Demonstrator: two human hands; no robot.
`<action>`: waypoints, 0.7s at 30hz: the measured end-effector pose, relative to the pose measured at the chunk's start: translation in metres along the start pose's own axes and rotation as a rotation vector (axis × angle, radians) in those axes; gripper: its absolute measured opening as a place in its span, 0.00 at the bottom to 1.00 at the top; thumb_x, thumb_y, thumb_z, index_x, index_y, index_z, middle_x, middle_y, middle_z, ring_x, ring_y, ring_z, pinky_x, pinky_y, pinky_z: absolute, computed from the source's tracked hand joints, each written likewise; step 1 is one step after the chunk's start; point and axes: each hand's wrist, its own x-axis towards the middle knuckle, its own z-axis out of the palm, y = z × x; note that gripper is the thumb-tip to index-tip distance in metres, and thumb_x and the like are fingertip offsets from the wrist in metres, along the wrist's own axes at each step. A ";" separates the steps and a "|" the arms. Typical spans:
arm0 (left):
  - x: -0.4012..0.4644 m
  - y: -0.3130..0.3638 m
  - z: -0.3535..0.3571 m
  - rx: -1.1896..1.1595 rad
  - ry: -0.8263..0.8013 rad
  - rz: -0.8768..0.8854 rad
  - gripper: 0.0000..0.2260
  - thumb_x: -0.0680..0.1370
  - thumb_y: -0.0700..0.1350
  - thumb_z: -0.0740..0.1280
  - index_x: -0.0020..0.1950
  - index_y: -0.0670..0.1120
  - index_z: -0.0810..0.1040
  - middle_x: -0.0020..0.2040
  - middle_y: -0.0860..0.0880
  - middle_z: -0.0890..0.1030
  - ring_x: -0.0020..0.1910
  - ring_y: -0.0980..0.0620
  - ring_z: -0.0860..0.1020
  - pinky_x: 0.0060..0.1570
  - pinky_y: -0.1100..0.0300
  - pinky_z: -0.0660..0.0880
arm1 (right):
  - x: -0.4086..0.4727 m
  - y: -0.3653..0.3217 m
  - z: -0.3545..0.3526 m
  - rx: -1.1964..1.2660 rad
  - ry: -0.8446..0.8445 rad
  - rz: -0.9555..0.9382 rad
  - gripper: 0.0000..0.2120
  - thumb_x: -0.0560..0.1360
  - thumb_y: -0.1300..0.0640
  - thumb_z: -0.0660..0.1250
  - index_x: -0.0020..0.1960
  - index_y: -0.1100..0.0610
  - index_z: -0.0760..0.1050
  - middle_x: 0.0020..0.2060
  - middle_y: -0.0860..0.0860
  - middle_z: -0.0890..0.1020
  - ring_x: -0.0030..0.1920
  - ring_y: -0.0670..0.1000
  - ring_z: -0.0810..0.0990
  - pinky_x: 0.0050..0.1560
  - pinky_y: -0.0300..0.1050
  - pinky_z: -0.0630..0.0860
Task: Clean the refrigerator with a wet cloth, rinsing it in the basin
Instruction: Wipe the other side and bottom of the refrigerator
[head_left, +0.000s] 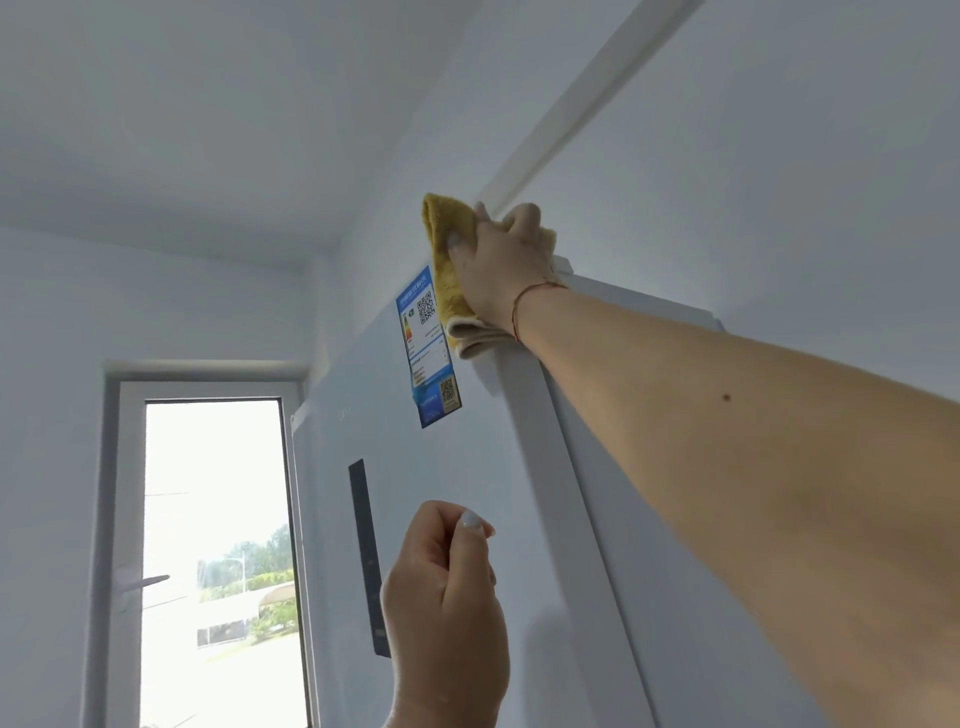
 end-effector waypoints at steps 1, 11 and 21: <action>0.000 -0.002 0.000 0.007 -0.003 0.009 0.10 0.71 0.49 0.57 0.34 0.53 0.75 0.23 0.50 0.70 0.24 0.51 0.69 0.27 0.54 0.69 | 0.001 0.001 0.002 -0.009 0.020 -0.032 0.28 0.81 0.42 0.50 0.78 0.52 0.53 0.68 0.55 0.60 0.69 0.57 0.60 0.71 0.58 0.58; 0.015 0.005 0.000 -0.017 0.034 0.092 0.10 0.72 0.47 0.57 0.36 0.45 0.75 0.25 0.49 0.72 0.25 0.54 0.71 0.26 0.64 0.69 | -0.057 0.052 0.014 0.168 0.023 -0.194 0.27 0.80 0.42 0.55 0.76 0.49 0.56 0.76 0.49 0.57 0.76 0.49 0.53 0.75 0.55 0.51; 0.021 0.054 0.008 -0.046 -0.416 0.072 0.11 0.76 0.44 0.59 0.46 0.41 0.79 0.33 0.45 0.76 0.28 0.49 0.76 0.25 0.63 0.70 | -0.205 0.092 0.029 0.129 0.005 -0.163 0.29 0.77 0.38 0.48 0.75 0.42 0.45 0.77 0.46 0.53 0.76 0.45 0.47 0.76 0.50 0.43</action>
